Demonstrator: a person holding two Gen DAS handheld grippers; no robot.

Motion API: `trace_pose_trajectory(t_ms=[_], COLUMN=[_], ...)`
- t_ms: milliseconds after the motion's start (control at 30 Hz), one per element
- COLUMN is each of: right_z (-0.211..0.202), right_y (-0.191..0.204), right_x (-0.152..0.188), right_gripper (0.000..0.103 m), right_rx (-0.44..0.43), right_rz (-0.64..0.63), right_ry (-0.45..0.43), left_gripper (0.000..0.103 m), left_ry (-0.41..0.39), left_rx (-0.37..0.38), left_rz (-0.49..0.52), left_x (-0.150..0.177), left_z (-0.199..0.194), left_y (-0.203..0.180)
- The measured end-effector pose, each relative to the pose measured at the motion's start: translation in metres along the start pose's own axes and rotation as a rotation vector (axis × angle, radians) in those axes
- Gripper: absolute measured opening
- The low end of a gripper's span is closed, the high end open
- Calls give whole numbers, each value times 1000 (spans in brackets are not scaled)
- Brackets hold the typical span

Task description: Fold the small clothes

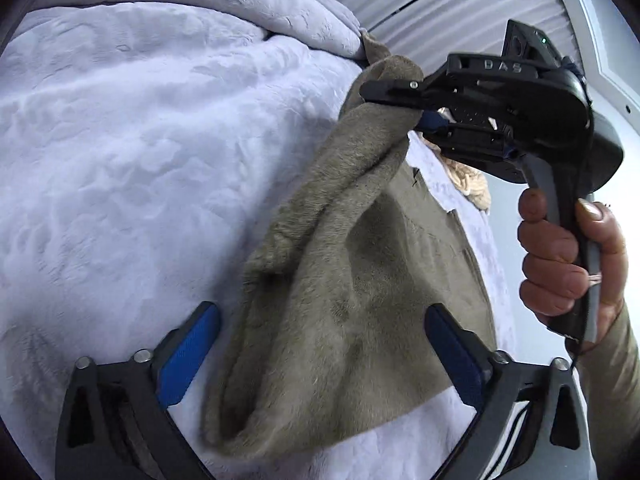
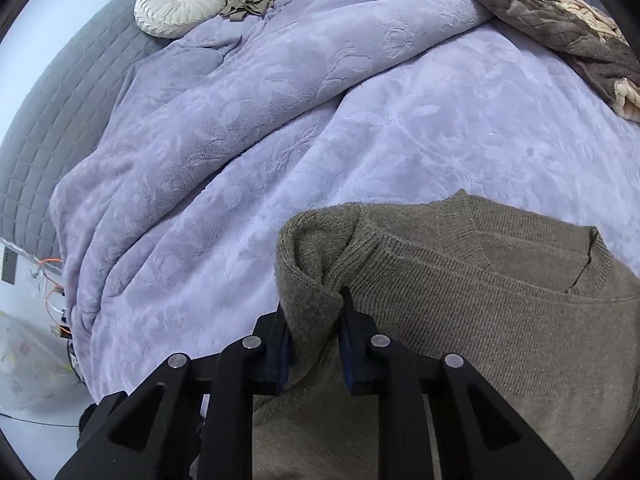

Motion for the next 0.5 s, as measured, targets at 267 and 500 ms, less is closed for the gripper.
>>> trace_pose_trajectory(t_ms=[267,500], right_z=[17,3], right_y=[1,-1], right_x=[-2,-6], right_gripper=[21,21], right_rx=[-11,-32], right_rz=[37,58], right_ry=[2,-15], left_gripper=[20,20], left_ry=[23,3], left_rx=[-105,-210], left_rz=[129,223], left_x=[5,4], left_z=[1,-11], left_y=[-24,-50])
Point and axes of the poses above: each gripper's, at about its wrist camera, not at the fingertips, and z roughly the way its jaws point, y to its left, x to its underside, the point moved 7 cm from there along z, roughly the way its jaws point, and after that the axes turned 12 degrees about -y, right-handed, at the moved point
